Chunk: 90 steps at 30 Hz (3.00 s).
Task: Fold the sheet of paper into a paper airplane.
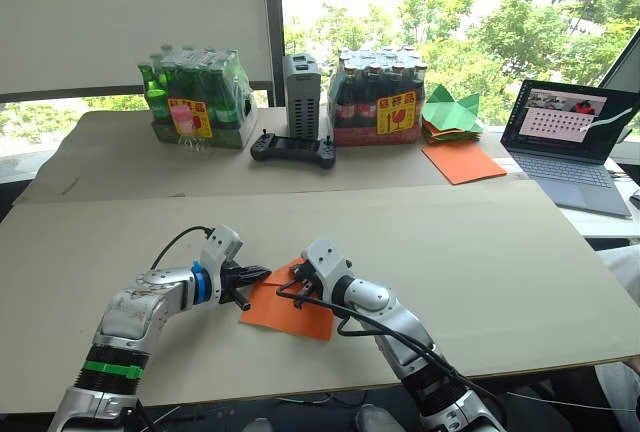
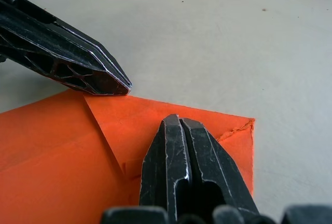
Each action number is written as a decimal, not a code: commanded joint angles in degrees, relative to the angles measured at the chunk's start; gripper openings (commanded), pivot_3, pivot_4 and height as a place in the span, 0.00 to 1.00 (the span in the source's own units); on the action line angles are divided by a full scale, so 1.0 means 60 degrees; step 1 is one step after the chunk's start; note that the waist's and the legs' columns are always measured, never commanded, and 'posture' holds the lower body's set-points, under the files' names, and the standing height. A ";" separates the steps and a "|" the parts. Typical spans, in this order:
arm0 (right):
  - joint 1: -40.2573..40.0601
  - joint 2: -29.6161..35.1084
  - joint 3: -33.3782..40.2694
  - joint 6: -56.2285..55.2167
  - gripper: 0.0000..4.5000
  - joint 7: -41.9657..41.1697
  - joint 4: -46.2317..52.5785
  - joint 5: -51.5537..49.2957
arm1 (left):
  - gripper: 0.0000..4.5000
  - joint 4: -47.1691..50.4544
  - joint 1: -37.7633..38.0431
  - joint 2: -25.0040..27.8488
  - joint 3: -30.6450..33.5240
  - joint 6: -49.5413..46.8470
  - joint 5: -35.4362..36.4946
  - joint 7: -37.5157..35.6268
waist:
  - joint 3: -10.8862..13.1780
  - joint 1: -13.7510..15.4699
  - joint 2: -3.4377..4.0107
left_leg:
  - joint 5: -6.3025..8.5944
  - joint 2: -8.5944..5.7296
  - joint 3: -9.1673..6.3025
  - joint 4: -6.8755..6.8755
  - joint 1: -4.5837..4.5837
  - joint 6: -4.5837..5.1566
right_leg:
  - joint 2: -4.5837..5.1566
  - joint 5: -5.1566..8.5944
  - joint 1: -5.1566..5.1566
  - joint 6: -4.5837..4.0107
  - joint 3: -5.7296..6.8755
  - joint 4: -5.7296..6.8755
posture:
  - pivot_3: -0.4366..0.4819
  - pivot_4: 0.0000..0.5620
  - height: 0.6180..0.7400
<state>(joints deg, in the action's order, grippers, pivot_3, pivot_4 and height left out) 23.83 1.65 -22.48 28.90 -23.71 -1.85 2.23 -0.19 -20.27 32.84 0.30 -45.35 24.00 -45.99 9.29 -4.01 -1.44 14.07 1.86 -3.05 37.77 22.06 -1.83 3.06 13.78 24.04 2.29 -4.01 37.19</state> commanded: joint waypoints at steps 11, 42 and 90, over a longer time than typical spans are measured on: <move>-0.0051 0.0057 -0.0135 0.0173 0.00 -0.0103 -0.0149 0.0081 | 0.01 0.0605 -0.0352 -0.0428 0.0832 -0.0908 0.1084 0.0490 | 0.0001 -0.0008 -0.0001 | 0.0000 -0.0001 -0.0002 0.0000 0.0008 0.0000 | 0.0001 0.0000 0.0007 0.0000 0.0001 -0.0001 | 0.48 0.27 1.00; 0.0072 0.0011 -0.0139 0.0088 0.00 -0.0148 -0.0300 0.0084 | 0.01 0.0402 0.0461 0.0412 -0.0129 -0.0072 0.0316 0.0103 | 0.0000 -0.0004 0.0000 | 0.0000 0.0001 0.0002 0.0000 0.0001 0.0000 | 0.0000 0.0000 0.0003 0.0000 0.0000 -0.0001 | 0.48 0.27 1.00; -0.1475 0.4685 0.1155 -0.1165 0.00 -0.3848 0.2999 -0.1231 | 0.01 -0.0213 0.0125 0.0058 -0.1174 0.0556 -0.0276 -0.0278 | 0.0001 0.0247 0.0000 | 0.0000 -0.0010 0.0008 0.0002 0.0006 0.0000 | 0.0006 0.0005 -0.0012 0.0008 0.0000 -0.0019 | 0.48 0.27 1.00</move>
<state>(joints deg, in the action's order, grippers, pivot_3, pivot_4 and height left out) 14.35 29.31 -15.70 23.81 -46.21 14.56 -4.80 0.18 -20.39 33.08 -5.21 -41.21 24.25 -48.11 9.30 -2.53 -1.44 14.07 1.80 -3.00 37.79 22.09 -1.83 3.09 13.80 23.97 2.34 -4.01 37.08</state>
